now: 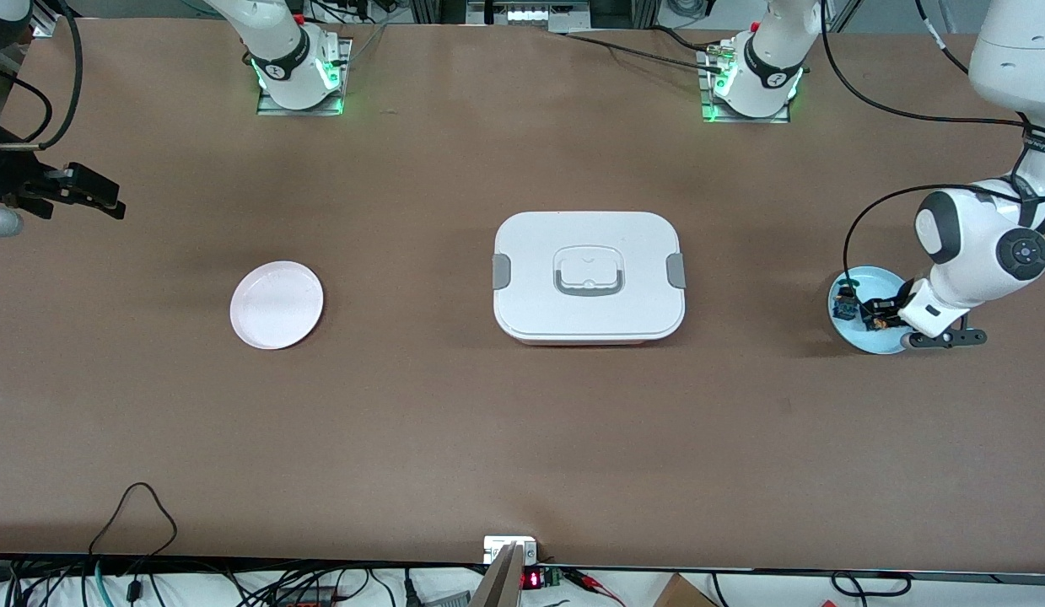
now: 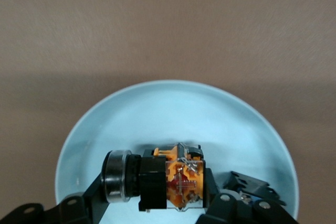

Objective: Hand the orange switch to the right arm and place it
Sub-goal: 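Close the left gripper on the orange switch and lift it, then carry the switch over the white box while the right gripper reaches in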

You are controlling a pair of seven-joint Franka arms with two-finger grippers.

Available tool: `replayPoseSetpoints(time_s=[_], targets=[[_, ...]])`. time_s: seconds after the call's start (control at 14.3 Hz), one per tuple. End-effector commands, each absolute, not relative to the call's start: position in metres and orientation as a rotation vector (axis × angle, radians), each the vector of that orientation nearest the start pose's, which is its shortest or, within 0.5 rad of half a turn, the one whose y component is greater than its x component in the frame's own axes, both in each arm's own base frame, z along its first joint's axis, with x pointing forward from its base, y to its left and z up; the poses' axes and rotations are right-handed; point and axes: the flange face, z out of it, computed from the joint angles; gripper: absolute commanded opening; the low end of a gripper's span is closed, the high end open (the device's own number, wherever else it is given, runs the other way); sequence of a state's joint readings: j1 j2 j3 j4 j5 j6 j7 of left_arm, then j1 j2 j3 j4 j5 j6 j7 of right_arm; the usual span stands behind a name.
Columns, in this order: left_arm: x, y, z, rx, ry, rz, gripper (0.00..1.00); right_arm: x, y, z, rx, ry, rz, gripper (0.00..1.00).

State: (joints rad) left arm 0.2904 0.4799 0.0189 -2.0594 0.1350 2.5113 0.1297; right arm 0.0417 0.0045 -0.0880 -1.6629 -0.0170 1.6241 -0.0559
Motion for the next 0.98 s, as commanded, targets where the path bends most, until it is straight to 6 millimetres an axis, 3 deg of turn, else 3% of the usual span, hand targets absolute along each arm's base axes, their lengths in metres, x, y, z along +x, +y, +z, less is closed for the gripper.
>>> replayPoseSetpoints(time_s=[0.0,0.21,0.49,0.7,0.84,0.91], targets=[[0.589,0.17,0.257,-3.043,-0.045,0.166,0.35,0.552,-0.024,0.589,-3.16,-0.019,0.062,1.0],[0.621,0.133,0.315,-3.037,0.004,0.334,0.33,0.555,-0.025,0.594,-3.159,-0.024,0.043,1.0],[0.632,0.054,0.365,-3.092,-0.009,0.571,0.23,0.557,-0.027,0.591,-3.16,-0.019,0.052,1.0],[0.639,-0.028,0.387,-3.147,0.138,0.623,0.15,0.557,-0.028,0.59,-3.16,-0.017,0.055,1.0],[0.632,-0.084,0.395,-3.221,0.25,0.676,0.12,0.557,-0.034,0.59,-3.159,0.0,0.055,1.0],[0.626,-0.137,0.416,-3.243,0.38,0.681,0.09,0.556,-0.035,0.592,-3.163,0.0,0.048,1.0]])
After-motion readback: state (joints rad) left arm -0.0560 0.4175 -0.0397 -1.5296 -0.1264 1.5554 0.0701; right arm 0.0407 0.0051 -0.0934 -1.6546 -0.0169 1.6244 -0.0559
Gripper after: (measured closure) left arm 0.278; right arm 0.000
